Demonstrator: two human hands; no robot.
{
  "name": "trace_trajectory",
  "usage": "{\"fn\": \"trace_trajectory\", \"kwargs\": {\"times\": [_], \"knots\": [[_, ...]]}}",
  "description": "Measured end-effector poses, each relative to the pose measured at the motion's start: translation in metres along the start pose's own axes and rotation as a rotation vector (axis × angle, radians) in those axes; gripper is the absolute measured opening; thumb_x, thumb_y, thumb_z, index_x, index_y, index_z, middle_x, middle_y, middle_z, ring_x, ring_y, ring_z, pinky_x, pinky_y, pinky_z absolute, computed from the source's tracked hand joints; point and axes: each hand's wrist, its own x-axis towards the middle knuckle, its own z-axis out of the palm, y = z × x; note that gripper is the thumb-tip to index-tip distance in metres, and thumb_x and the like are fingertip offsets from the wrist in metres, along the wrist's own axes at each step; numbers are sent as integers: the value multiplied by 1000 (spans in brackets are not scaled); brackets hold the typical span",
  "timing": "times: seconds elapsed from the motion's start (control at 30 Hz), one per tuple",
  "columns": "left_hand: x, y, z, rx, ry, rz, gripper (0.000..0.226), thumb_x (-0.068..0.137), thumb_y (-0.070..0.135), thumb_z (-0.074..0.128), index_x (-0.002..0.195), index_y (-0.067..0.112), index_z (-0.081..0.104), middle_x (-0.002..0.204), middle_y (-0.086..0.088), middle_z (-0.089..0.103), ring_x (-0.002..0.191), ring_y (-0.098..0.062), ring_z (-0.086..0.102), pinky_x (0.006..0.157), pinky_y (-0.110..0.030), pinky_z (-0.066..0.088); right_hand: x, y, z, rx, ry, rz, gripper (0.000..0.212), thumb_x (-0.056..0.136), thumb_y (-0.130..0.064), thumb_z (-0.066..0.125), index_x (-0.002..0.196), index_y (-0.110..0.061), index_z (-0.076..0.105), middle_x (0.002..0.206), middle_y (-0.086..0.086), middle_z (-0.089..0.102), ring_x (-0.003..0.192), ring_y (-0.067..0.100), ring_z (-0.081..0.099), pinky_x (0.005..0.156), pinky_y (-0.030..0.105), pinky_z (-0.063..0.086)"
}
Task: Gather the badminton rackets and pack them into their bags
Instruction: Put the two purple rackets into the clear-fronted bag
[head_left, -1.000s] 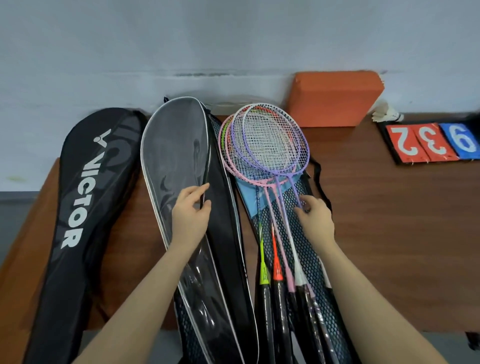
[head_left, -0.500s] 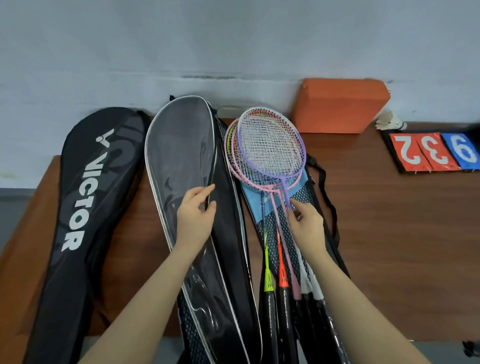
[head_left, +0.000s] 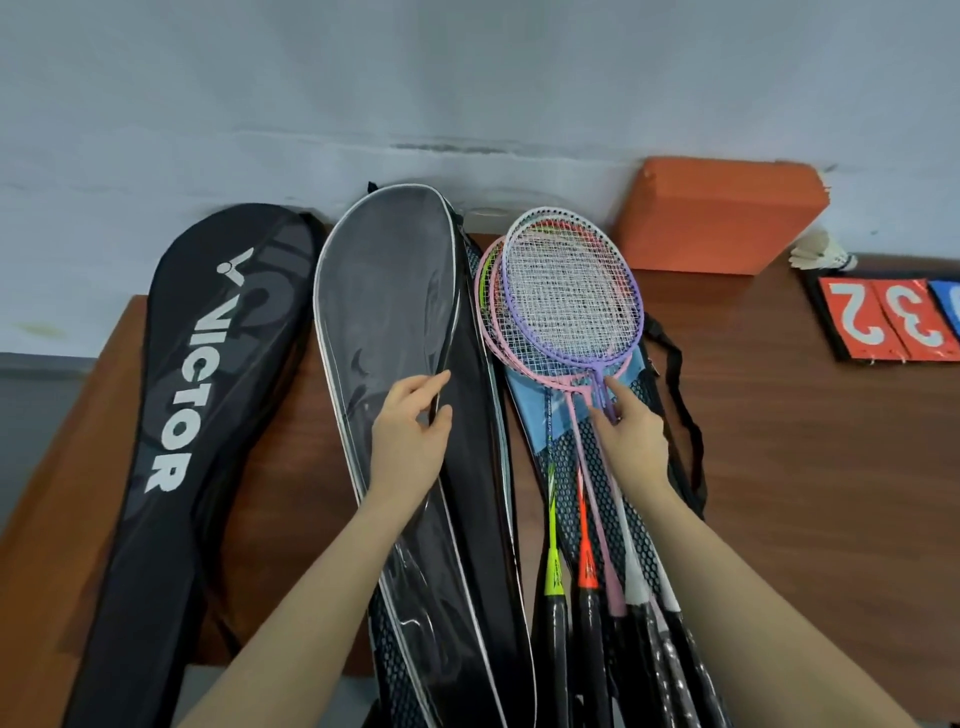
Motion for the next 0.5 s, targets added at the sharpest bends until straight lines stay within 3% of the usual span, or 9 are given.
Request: {"fn": "trace_trajectory", "kwargs": {"times": [0.13,0.23,0.33,0.5], "knots": [[0,0,-3,-1,9,4,38,85,4,60,121,18,61,106,9,53,82,-1,49,77,2,32,1,0,-8,24,-12,-26,42,92,-20,57,134,-16,50,62,5,51,53,20,41,51,31,28],[0,0,-6,-4,25,-15,37,85,5,61,120,18,62,106,9,55,85,0,49,79,1,34,-4,0,-17,163,-4,-53,44,91,-19,58,134,-19,50,61,5,50,53,19,36,53,33,28],[-1,2,-6,-16,43,-8,37,84,3,61,119,16,63,106,7,56,84,0,51,80,1,35,-11,-3,-24,129,39,-157,47,92,-21,57,136,-29,45,64,9,53,53,15,37,53,31,31],[-6,8,-7,-21,79,24,36,82,-1,61,115,12,64,104,2,59,84,3,53,78,1,36,-21,-11,-30,155,112,-323,51,92,-9,55,137,-28,38,60,-12,38,54,5,36,52,25,29]]}}
